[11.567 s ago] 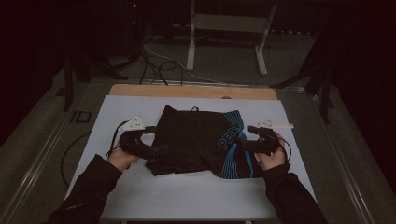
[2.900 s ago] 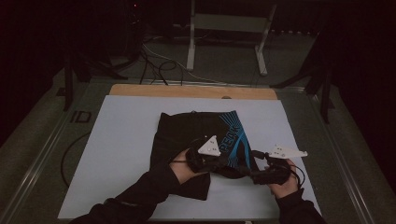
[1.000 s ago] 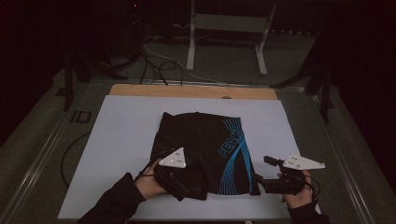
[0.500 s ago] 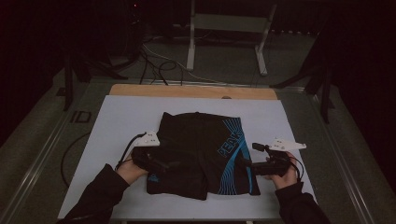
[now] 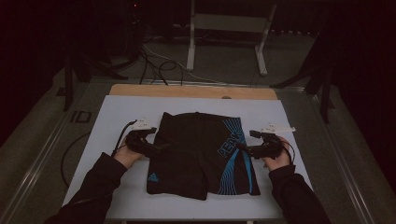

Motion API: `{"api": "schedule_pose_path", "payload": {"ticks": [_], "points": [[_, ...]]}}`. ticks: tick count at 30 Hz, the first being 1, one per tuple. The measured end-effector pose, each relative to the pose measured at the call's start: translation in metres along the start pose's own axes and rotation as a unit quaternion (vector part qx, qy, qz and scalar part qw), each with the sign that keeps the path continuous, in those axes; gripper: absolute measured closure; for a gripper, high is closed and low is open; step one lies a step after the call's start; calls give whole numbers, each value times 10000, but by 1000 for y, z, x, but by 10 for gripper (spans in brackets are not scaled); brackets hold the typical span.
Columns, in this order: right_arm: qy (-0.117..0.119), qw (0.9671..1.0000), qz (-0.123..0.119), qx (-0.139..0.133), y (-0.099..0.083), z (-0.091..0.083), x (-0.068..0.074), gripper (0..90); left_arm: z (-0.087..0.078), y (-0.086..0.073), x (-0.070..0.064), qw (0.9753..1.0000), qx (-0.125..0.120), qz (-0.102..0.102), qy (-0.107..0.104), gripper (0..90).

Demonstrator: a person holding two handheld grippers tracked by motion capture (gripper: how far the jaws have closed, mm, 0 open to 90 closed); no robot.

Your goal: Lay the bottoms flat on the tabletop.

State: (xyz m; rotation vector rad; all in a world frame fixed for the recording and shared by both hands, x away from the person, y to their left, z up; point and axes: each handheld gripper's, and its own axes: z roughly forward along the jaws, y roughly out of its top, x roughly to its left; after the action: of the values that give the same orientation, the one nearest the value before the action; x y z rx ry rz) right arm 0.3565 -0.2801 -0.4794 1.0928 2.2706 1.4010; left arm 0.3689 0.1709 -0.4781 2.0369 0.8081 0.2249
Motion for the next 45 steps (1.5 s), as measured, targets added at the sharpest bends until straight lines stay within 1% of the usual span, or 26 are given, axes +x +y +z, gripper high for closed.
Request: {"api": "schedule_pose_path", "payload": {"ticks": [2, 5, 7, 8, 13, 15, 16, 17, 18, 20, 21, 23, 26, 28, 30, 31, 34, 36, 37, 38, 39, 40, 42, 43, 44, 45], "points": [[72, 9998, 166, -40, 2, 5, -5, 134, 4, 1, 6, 10000, 35, -30, 86, 45], [-28, 9998, 202, -15, 3, 11, -9, 133, 8, 4, 12, 9998, 103, -82, 151, 47], [-108, 9993, 342, -68, 3, 18, -15, 132, 11, 7, 17, 9996, 136, -132, 210, 50], [-117, 9991, 403, -24, 4, 21, -17, 133, 13, 8, 19, 9995, 132, -142, 233, 50], [-388, 9984, 368, 157, 6, 36, -28, 160, 21, 16, 32, 9992, 147, -153, 335, 49], [-470, 9980, 365, 225, 7, 42, -33, 215, 24, 18, 36, 9992, 108, -164, 354, 48], [-470, 9980, 365, 225, 7, 42, -33, 215, 24, 18, 36, 9992, 108, -164, 354, 48], [-549, 9975, 380, 243, 7, 45, -35, 215, 29, 20, 42, 9989, 135, -175, 409, 48], [-620, 9967, 441, 299, 9, 50, -42, 260, 32, 20, 45, 9987, 147, -173, 463, 49], [-704, 9959, 457, 339, 10, 55, -46, 275, 36, 20, 51, 9986, 131, -241, 445, 49], [-747, 9954, 468, 381, 10, 58, -49, 308, 38, 20, 53, 9984, 156, -264, 482, 49], [-817, 9946, 496, 410, 11, 63, -52, 320, 43, 20, 58, 9979, 158, -321, 534, 52], [-948, 9929, 540, 466, 14, 71, -55, 343, 48, 20, 66, 9967, 154, -458, 659, 103], [-1024, 9920, 574, 455, 15, 76, -58, 353, 51, 20, 70, 9962, 151, -471, 718, 140], [-1052, 9912, 650, 481, 17, 81, -60, 373, 53, 22, 74, 9960, 126, -496, 731, 161], [-1086, 9910, 616, 486, 18, 83, -61, 377, 54, 23, 76, 9960, 105, -519, 718, 184], [-1230, 9883, 697, 575, 20, 89, -64, 400, 57, 24, 82, 9957, 107, -635, 670, 259], [-1310, 9866, 703, 672, 20, 94, -65, 407, 60, 24, 85, 9942, 141, -740, 764, 287], [-1384, 9849, 736, 733, 20, 96, -66, 412, 61, 23, 87, 9942, 158, -785, 720, 314], [-1428, 9837, 765, 781, 20, 98, -67, 419, 63, 23, 88, 9936, 217, -804, 766, 337], [-1443, 9833, 772, 793, 19, 98, -67, 435, 64, 22, 89, 9929, 279, -840, 794, 349], [-1473, 9828, 761, 814, 19, 99, -68, 469, 64, 21, 91, 9931, 263, -869, 741, 378], [-1443, 9830, 789, 816, 19, 99, -67, 572, 66, 21, 92, 9923, 286, -952, 736, 421], [-1478, 9826, 751, 841, 19, 100, -66, 630, 67, 20, 93, 9924, 288, -982, 678, 443], [-1542, 9818, 663, 886, 19, 100, -65, 679, 68, 20, 93, 9921, 312, -997, 693, 452], [-1579, 9812, 658, 892, 20, 100, -64, 728, 69, 20, 93, 9921, 338, -1008, 668, 454]]}}
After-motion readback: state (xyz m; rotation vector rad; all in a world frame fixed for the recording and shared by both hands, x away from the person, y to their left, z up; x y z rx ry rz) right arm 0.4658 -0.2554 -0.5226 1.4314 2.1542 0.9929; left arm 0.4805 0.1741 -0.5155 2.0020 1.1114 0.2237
